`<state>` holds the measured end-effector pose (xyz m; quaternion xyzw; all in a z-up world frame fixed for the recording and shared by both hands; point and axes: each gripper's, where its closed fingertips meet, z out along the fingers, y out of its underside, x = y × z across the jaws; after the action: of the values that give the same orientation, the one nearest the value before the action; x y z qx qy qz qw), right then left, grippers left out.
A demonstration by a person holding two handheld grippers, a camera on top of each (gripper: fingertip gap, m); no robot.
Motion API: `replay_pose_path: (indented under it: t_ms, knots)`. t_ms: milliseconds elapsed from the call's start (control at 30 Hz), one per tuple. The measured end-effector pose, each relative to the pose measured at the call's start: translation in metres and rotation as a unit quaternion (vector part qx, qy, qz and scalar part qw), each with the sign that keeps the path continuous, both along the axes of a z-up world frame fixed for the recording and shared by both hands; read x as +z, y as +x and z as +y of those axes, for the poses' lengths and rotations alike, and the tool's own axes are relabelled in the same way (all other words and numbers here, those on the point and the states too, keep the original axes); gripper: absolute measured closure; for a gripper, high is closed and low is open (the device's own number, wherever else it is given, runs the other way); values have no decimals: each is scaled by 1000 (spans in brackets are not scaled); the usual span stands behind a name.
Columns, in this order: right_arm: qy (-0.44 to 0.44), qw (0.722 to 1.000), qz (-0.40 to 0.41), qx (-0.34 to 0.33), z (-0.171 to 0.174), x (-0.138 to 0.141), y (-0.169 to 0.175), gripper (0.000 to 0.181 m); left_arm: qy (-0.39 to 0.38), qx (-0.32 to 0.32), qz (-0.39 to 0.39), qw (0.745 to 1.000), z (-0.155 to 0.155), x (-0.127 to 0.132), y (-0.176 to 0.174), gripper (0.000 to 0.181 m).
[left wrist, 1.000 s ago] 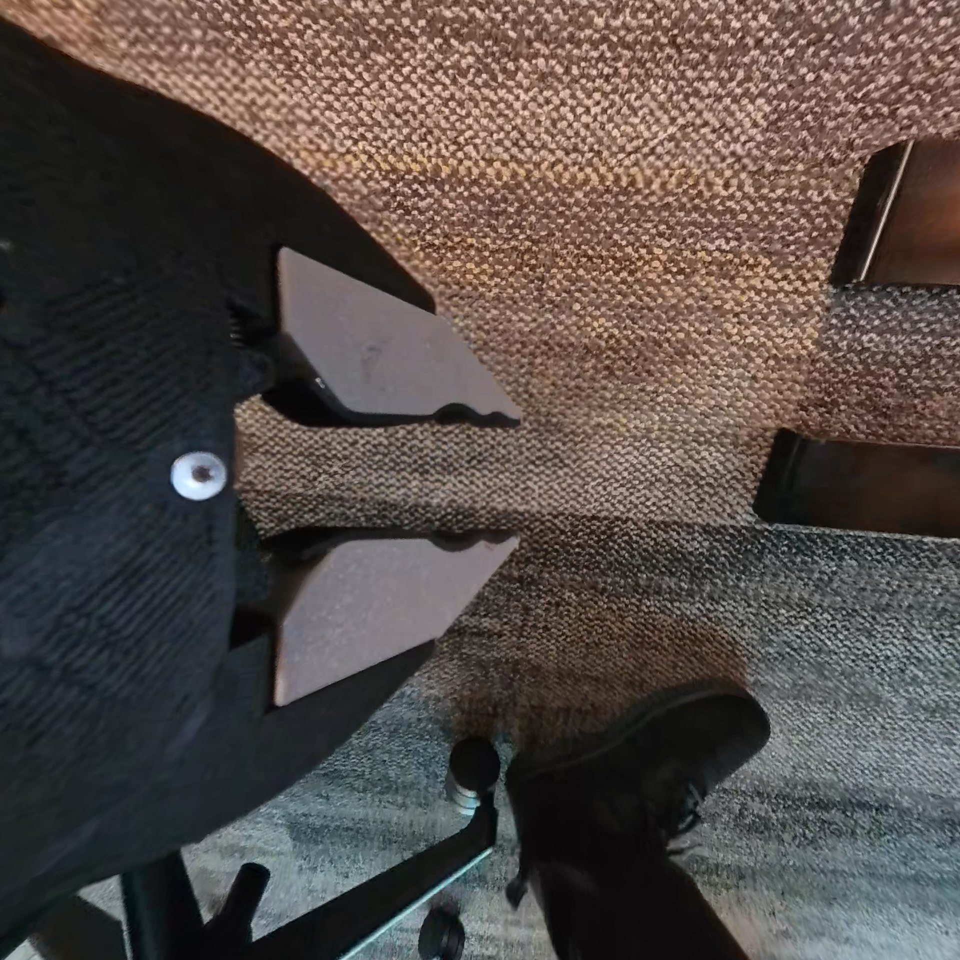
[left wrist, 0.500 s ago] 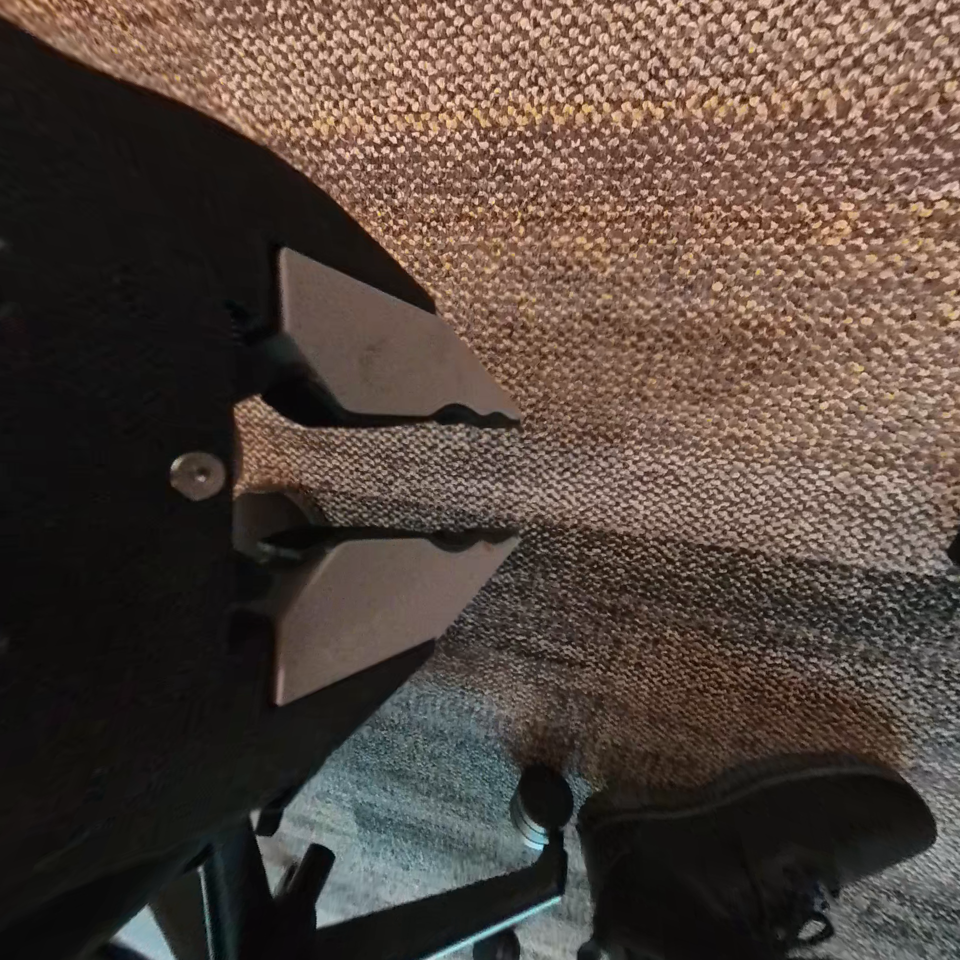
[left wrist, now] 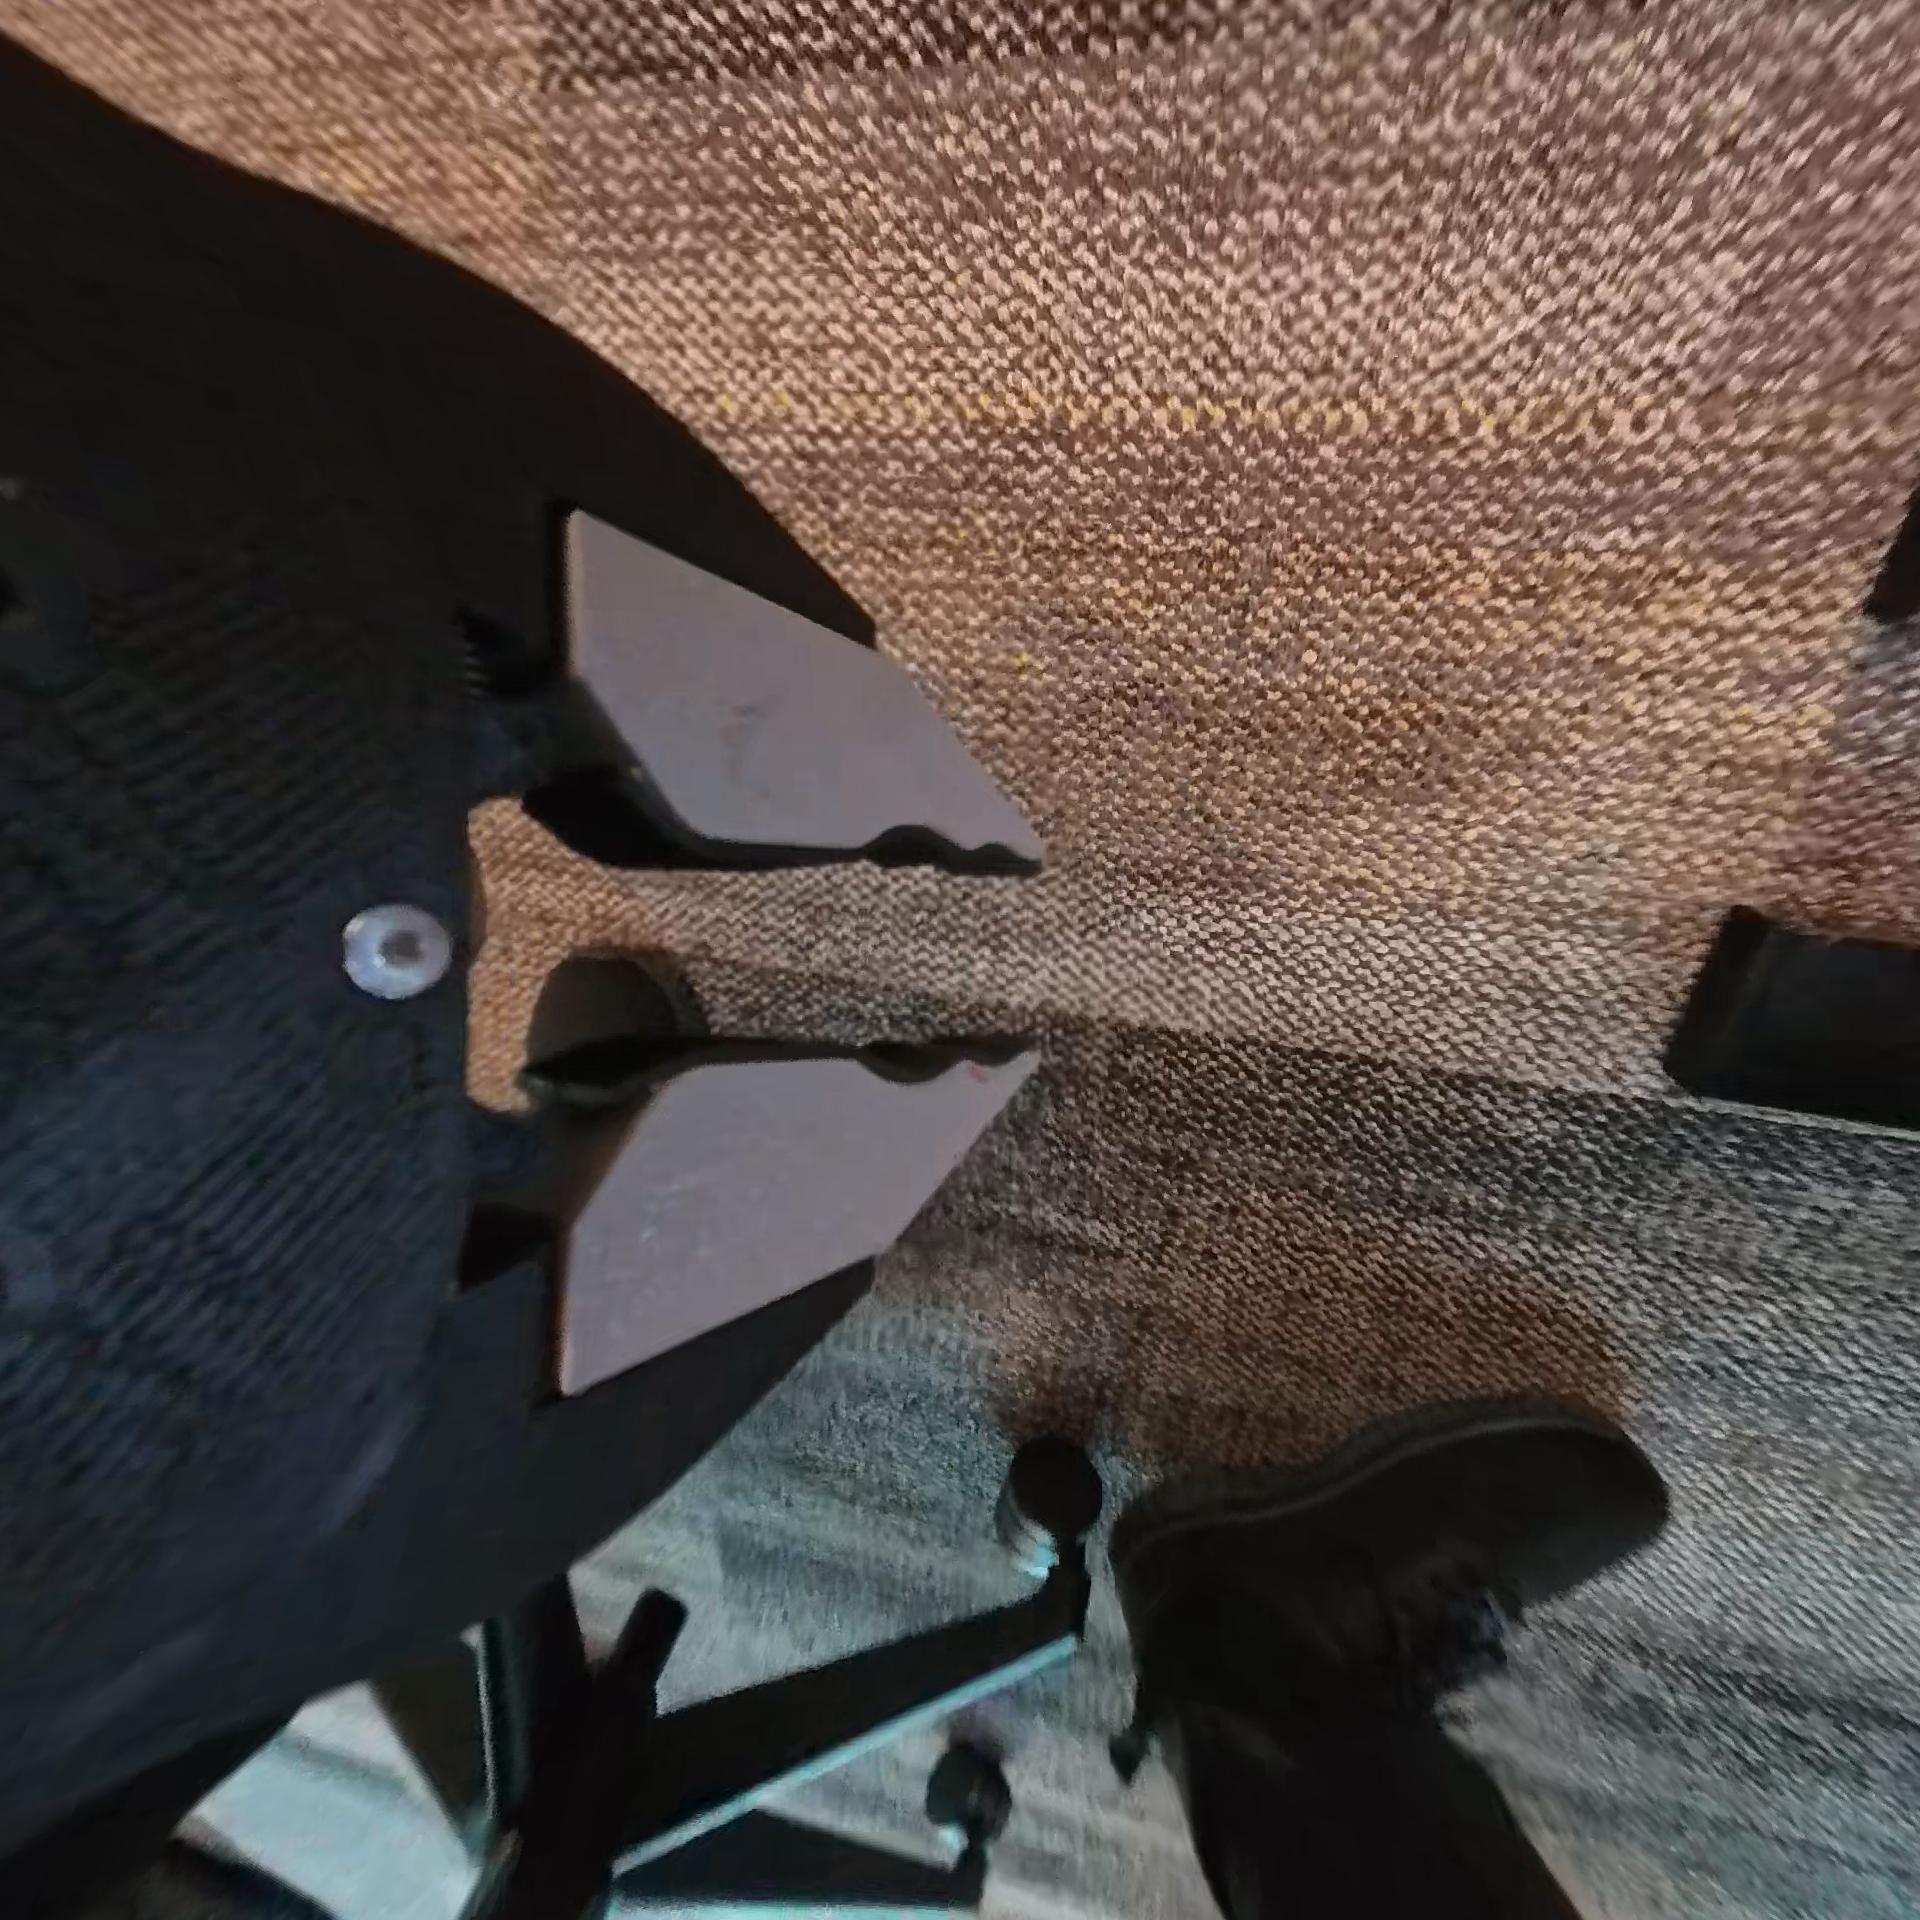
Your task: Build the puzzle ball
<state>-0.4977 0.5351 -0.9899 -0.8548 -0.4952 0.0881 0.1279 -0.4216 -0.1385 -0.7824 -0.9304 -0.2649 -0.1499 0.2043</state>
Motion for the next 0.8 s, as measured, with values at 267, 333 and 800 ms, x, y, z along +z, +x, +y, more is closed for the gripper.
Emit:
replay_pose_path:
  t_ms: [267, 333, 800]
  knots:
    - [15, 993, -89, 71, -77, 40, 97, 160, -130, 128, -2, 983, -108, 104, -16, 156]
    - [21, 993, -96, 73, -108, 46, 110, 160, -43, 201, -97, 974, -93, 126, -1, 157]
    - [-90, 932, 84, 340, -563, 291, 140, 159, -193, 136, 178, 955, -150, 151, -16, 159]
